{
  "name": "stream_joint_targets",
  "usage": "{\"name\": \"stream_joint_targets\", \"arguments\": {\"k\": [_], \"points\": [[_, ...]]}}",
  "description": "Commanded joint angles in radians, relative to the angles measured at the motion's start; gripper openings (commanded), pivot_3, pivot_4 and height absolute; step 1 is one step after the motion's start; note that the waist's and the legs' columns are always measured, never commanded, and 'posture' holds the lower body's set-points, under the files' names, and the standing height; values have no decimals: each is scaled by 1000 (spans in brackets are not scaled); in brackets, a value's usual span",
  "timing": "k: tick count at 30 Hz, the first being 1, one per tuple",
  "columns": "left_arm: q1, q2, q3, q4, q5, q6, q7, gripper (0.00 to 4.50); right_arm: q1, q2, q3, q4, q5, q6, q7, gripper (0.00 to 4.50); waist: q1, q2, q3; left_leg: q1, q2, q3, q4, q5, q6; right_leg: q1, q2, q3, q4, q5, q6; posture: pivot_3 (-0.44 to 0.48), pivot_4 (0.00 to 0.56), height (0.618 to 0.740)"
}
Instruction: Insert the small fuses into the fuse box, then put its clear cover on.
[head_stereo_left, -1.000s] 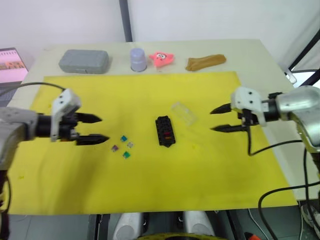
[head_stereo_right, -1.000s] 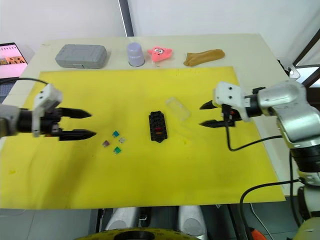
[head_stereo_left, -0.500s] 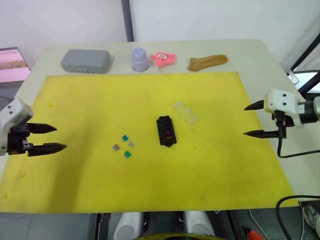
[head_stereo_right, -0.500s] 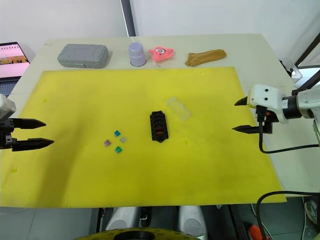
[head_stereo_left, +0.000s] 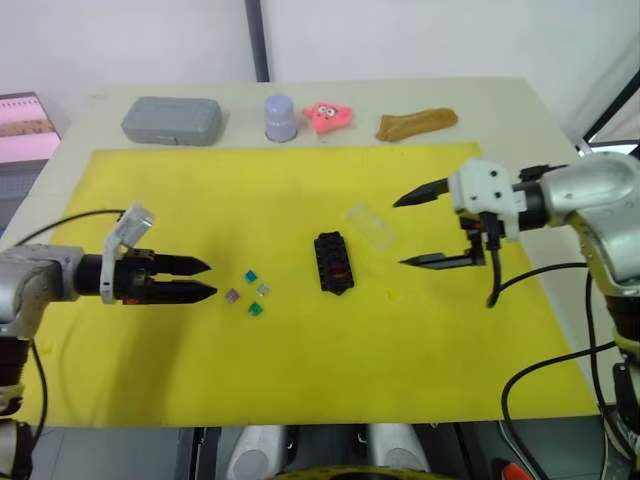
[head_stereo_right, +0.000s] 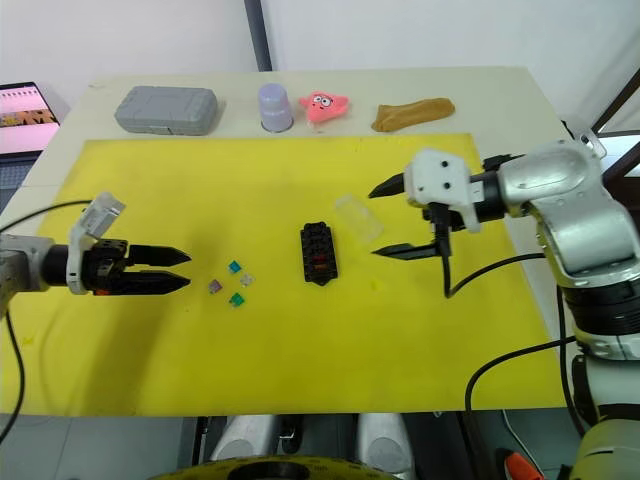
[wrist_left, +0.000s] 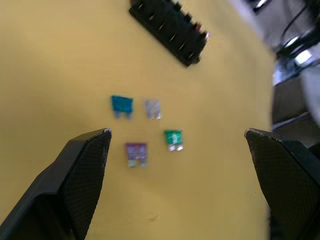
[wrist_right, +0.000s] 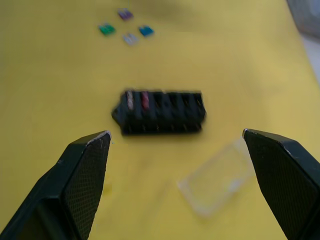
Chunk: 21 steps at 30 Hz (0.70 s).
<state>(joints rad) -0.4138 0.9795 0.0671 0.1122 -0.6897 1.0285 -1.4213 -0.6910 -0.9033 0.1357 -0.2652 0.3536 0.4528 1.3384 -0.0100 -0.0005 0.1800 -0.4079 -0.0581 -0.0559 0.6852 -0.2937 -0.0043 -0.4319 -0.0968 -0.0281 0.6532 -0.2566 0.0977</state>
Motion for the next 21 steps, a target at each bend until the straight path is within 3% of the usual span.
{"name": "stream_joint_targets", "arguments": {"k": [1,4,21], "points": [[-31,-1,-27,82,-19,70,-26,3974,-5,31,12,-110,37,54,-39,4500,-2,0,0,0,0,0,0,0,0,0,0,0,0,0,0,0,150,731],[-59,-12,-50,164,-21,116,-37,2711,14,57,35,-177,49,88,-69,4500,-2,0,0,0,0,0,0,0,0,0,1,0,1,0,0,0,150,731],[-90,-72,-131,238,4,171,-32,2711,23,66,44,-205,51,113,-131,4500,-2,0,0,1,0,0,0,0,0,-1,0,0,2,0,0,0,150,731]]}}
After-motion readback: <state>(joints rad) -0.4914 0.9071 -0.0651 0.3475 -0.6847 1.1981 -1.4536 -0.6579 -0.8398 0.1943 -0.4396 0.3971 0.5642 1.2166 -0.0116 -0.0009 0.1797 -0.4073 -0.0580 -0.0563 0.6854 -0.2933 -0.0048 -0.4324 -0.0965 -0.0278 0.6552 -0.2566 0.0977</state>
